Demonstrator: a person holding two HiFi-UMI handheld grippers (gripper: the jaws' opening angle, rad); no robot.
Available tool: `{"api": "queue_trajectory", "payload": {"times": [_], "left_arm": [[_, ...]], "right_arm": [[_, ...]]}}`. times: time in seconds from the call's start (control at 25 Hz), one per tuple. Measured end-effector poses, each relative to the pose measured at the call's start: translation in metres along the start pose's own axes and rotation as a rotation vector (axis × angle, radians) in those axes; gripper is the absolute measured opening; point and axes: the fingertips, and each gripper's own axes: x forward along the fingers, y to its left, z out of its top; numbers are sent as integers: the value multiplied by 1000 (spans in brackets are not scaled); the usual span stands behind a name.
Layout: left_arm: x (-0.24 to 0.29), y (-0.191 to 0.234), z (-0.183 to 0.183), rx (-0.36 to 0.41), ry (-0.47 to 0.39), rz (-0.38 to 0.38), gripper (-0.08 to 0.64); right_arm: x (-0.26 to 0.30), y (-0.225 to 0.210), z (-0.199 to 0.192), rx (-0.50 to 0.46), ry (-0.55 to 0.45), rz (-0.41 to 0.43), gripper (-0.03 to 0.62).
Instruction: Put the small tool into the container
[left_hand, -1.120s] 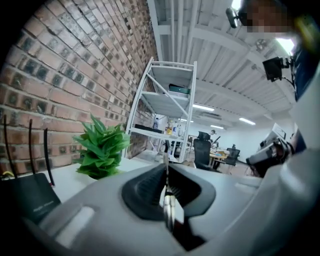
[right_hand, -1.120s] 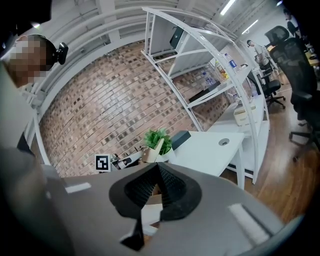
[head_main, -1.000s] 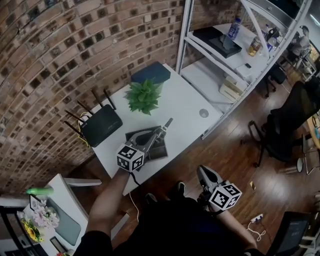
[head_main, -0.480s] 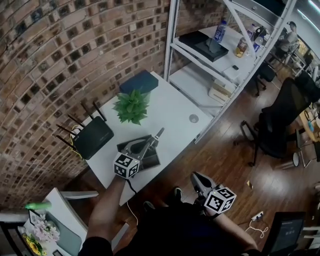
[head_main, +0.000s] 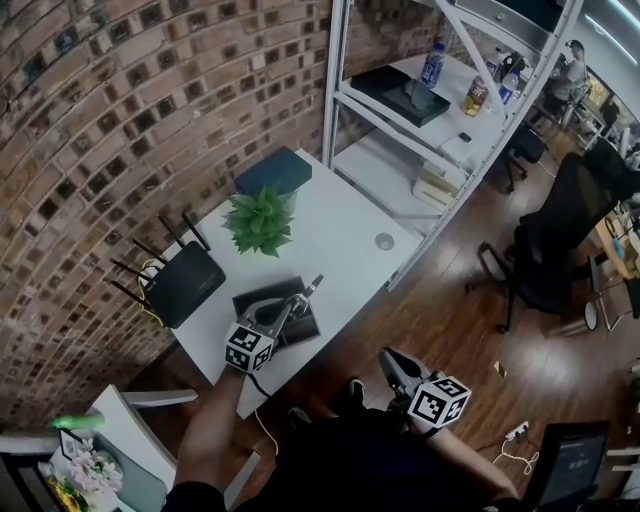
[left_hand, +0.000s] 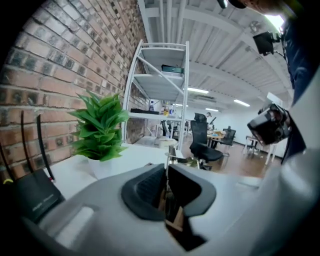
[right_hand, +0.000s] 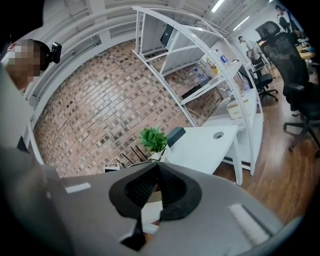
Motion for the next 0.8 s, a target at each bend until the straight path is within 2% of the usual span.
{"api": "queue_trajectory", "payload": {"times": [0.24, 0.52, 0.72, 0.8], "left_arm": [[-7, 2, -20, -4, 67, 28, 25], [-9, 3, -33, -12, 119, 54, 28], [-14, 7, -36, -20, 155, 110, 29], [-19, 8, -36, -4, 162, 145, 55]], "right_arm": [[10, 6, -5, 1, 8, 35, 9], [10, 7, -8, 24, -4, 32, 9], [7, 10, -12, 40, -12, 26, 9], [6, 12, -14, 46, -10, 24, 9]]}}
